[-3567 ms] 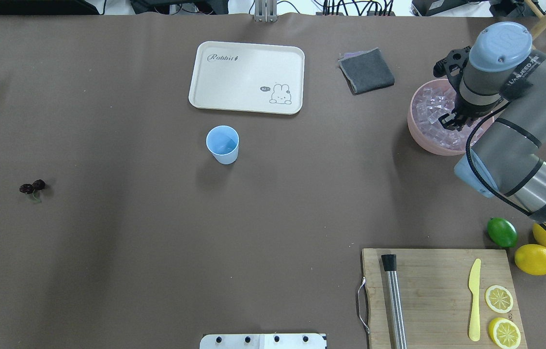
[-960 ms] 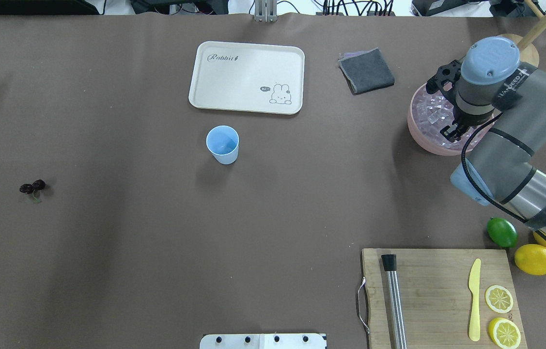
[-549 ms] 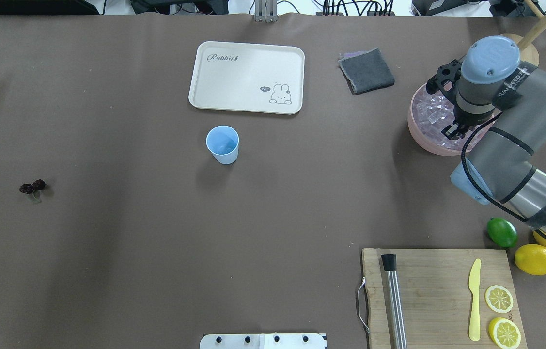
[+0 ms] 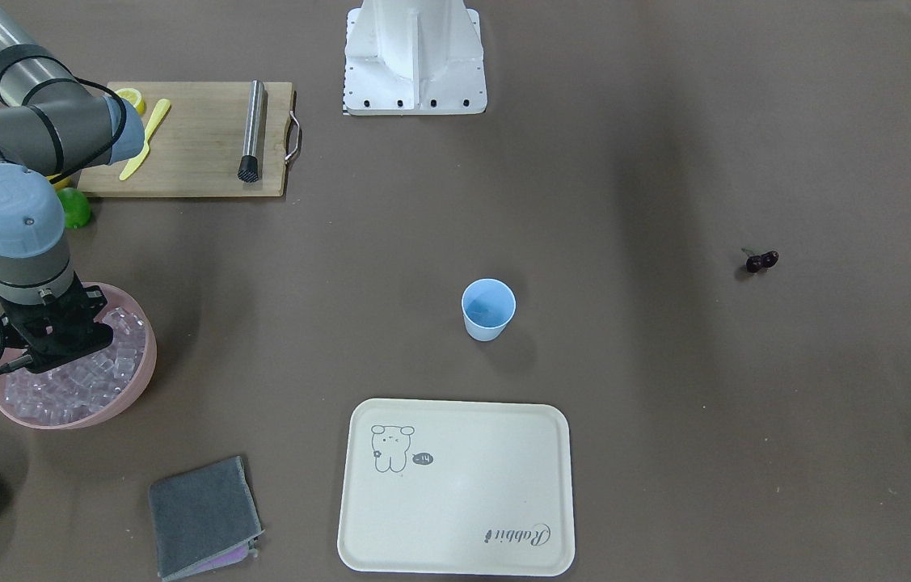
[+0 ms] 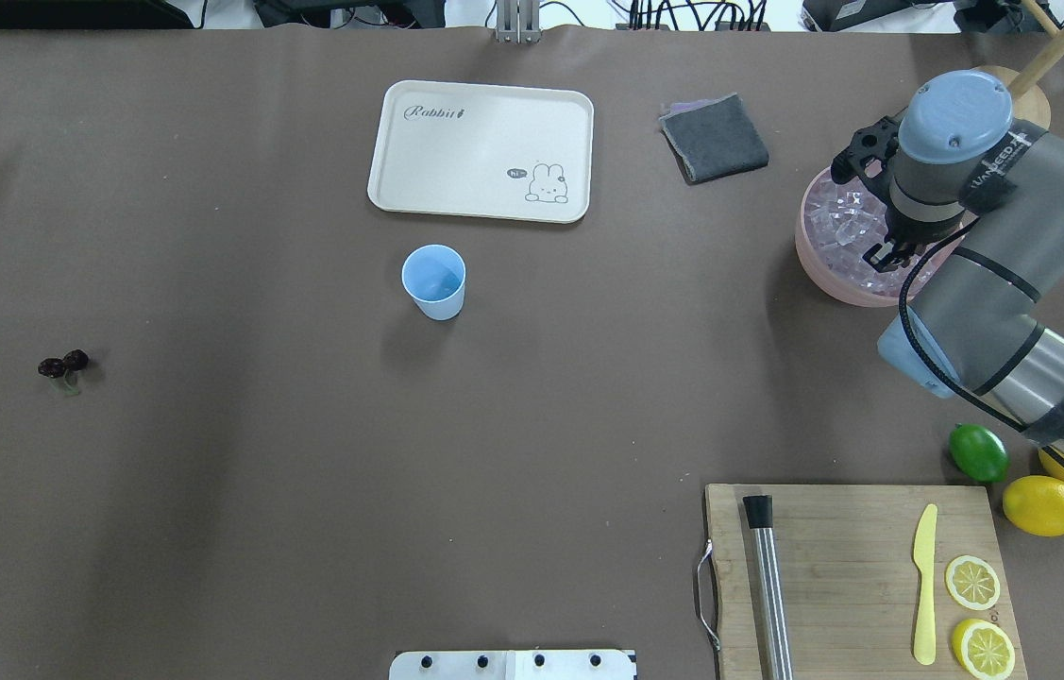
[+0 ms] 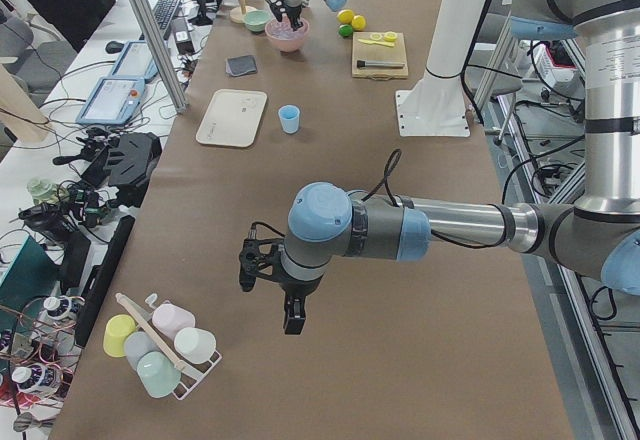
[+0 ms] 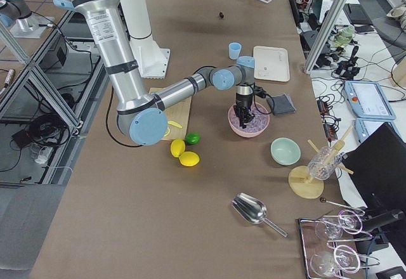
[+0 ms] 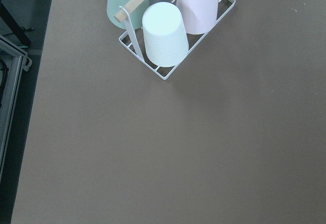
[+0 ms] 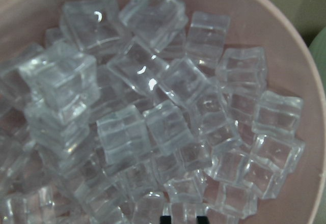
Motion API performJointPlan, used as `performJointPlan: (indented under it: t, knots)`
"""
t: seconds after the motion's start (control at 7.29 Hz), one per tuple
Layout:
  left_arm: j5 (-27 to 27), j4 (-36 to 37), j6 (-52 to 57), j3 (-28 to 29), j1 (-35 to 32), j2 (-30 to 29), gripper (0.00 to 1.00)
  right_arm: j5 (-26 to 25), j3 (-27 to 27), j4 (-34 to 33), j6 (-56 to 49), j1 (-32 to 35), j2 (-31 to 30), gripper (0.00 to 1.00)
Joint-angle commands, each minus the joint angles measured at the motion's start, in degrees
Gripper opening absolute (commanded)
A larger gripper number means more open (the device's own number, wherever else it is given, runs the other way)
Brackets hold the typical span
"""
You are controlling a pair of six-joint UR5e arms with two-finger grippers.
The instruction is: Put ice and cherries in cup
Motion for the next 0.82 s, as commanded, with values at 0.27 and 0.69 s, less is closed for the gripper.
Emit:
performJointPlan:
  t: [0.27,0.69]
  knots:
    - [0.0,0.0,0.0,0.1,0.0,0.0,0.98,4.8,0.0,-1.1,7.7,1.4,3.3,0.65]
    - [0.0,0.0,0.0,0.3,0.1,-0.1,0.98,9.2,-0.1,1.7,12.5,1.6,3.7,0.65]
